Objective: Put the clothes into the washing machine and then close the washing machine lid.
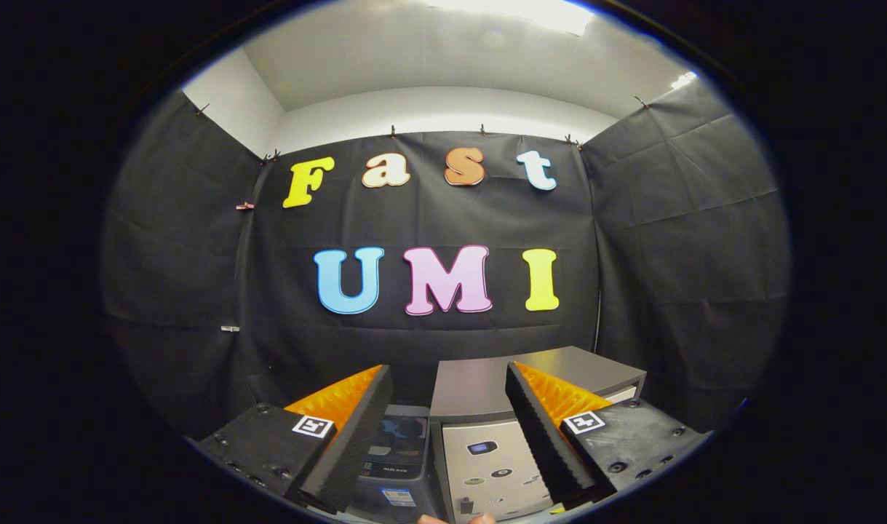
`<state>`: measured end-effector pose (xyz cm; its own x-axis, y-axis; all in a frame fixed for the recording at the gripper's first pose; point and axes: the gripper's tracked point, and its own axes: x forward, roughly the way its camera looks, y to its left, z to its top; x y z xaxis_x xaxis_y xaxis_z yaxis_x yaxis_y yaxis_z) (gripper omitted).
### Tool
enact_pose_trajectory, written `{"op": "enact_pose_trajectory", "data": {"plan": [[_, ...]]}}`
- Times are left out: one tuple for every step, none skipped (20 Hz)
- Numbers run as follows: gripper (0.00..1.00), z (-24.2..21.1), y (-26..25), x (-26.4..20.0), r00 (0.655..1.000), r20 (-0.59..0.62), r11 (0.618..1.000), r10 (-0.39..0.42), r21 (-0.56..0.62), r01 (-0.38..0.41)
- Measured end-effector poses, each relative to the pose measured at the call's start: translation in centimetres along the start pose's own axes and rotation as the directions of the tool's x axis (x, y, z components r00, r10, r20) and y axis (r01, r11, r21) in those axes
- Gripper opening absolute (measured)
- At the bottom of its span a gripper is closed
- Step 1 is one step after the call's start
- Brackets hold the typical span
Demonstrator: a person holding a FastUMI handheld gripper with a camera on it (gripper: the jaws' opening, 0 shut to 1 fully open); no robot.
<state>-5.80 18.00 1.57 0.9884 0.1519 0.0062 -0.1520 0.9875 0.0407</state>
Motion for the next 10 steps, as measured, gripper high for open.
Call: {"op": "enact_pose_trajectory", "data": {"plan": [[0.99, 0.08, 0.10, -0.02, 1.000, 0.000, 1.000, 0.002, -0.001, -0.002], [0.99, 0.11, 0.19, 0.02, 1.000, 0.000, 1.000, 0.003, -0.002, -0.003], [0.99, 0.02, 0.15, -0.03, 1.000, 0.002, 1.000, 0.002, -0.003, -0.002], [0.99, 0.12, 0.13, 0.01, 1.000, 0.003, 1.000, 0.003, -0.004, -0.003], [0.99, 0.08, 0.10, -0.03, 1.000, 0.004, 1.000, 0.003, -0.004, -0.003], [0.99, 0.10, 0.13, -0.05, 1.000, 0.005, 1.000, 0.002, -0.003, -0.002], [0.99, 0.14, 0.12, -0.06, 1.000, 0.005, 1.000, 0.002, -0.003, -0.002], [0.99, 0.15, 0.13, -0.05, 1.000, 0.005, 1.000, 0.002, -0.002, -0.002], [0.99, 0.13, 0.17, -0.03, 1.000, 0.005, 1.000, 0.002, -0.002, -0.002], [0.99, 0.05, 0.14, -0.03, 1.000, 0.005, 1.000, 0.003, -0.002, -0.003]]}}
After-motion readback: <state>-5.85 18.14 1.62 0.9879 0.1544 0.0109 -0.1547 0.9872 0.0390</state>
